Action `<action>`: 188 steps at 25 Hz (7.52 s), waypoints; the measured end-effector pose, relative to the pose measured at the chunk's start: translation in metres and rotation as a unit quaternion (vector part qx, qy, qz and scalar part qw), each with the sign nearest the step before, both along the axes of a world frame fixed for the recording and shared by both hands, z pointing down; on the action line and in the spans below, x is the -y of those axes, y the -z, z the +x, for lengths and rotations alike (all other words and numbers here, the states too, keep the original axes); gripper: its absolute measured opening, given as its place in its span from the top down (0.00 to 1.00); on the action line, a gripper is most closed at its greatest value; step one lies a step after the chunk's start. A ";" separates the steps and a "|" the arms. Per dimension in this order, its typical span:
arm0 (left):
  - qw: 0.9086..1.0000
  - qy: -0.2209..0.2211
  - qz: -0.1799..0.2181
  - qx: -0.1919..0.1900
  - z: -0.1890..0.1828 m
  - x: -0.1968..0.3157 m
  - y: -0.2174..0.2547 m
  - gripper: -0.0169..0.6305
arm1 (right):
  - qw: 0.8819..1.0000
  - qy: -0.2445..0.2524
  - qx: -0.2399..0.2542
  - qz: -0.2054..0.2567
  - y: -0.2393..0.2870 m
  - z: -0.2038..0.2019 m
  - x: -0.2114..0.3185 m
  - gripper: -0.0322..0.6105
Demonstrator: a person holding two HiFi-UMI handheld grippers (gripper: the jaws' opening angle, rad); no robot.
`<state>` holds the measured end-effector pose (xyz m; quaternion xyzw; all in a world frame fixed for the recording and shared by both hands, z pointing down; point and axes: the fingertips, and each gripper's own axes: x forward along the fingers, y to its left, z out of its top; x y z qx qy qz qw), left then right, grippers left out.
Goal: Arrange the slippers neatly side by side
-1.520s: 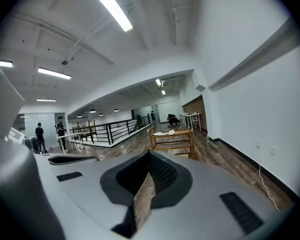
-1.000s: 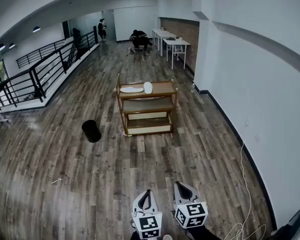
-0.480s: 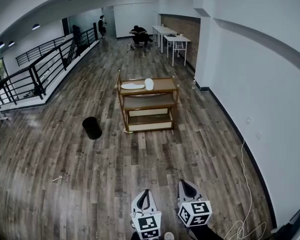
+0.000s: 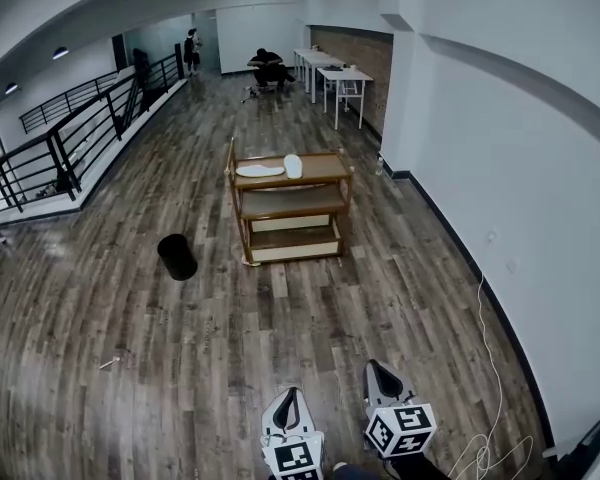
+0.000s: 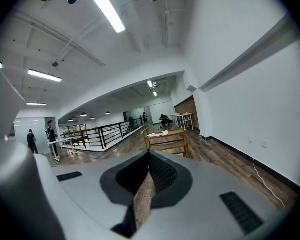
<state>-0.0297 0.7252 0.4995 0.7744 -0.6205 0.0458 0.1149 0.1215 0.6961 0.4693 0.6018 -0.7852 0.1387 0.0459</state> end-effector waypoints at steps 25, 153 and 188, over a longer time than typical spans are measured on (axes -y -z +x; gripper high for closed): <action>0.999 0.033 0.025 0.015 0.015 0.173 0.011 0.97 | 0.999 0.053 0.004 -0.004 -0.004 0.012 0.168 0.95; 0.999 0.008 -0.033 0.019 -0.065 1.114 -0.033 0.97 | 0.997 0.034 0.009 -0.063 -0.051 -0.067 1.111 0.95; 0.768 0.298 -0.459 -0.334 -0.157 1.204 -0.255 0.75 | 0.992 0.026 -0.054 -0.111 -0.080 -0.032 1.135 0.95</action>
